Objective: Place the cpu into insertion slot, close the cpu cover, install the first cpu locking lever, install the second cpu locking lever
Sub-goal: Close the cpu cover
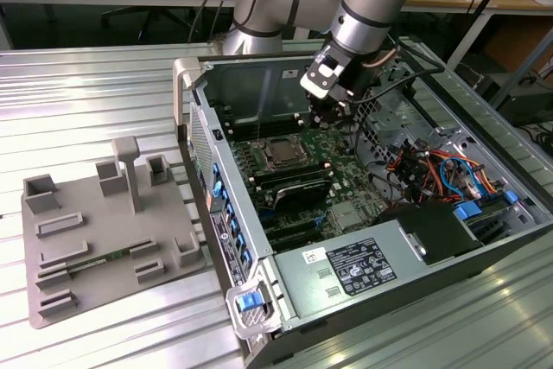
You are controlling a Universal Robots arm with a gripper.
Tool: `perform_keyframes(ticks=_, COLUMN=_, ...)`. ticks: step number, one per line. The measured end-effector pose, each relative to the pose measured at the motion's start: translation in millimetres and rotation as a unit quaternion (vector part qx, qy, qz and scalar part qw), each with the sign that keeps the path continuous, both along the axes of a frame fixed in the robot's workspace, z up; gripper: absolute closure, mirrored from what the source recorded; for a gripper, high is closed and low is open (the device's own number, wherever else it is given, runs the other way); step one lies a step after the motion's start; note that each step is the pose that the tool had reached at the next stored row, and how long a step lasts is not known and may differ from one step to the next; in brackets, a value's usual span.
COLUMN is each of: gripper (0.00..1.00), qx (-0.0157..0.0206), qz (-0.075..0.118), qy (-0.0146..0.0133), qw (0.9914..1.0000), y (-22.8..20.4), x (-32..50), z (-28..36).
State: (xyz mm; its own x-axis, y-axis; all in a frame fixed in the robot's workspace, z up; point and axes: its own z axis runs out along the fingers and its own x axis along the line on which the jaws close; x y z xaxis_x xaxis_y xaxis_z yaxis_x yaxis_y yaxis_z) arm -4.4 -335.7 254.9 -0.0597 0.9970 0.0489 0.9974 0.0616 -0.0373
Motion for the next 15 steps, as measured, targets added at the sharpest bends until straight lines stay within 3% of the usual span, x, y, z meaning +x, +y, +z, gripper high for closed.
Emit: perform_keyframes(ticks=15, gripper=0.89, qx=0.0017, qz=0.000, qy=0.0000, qw=1.00000, y=0.0, x=-2.2, z=-2.9)
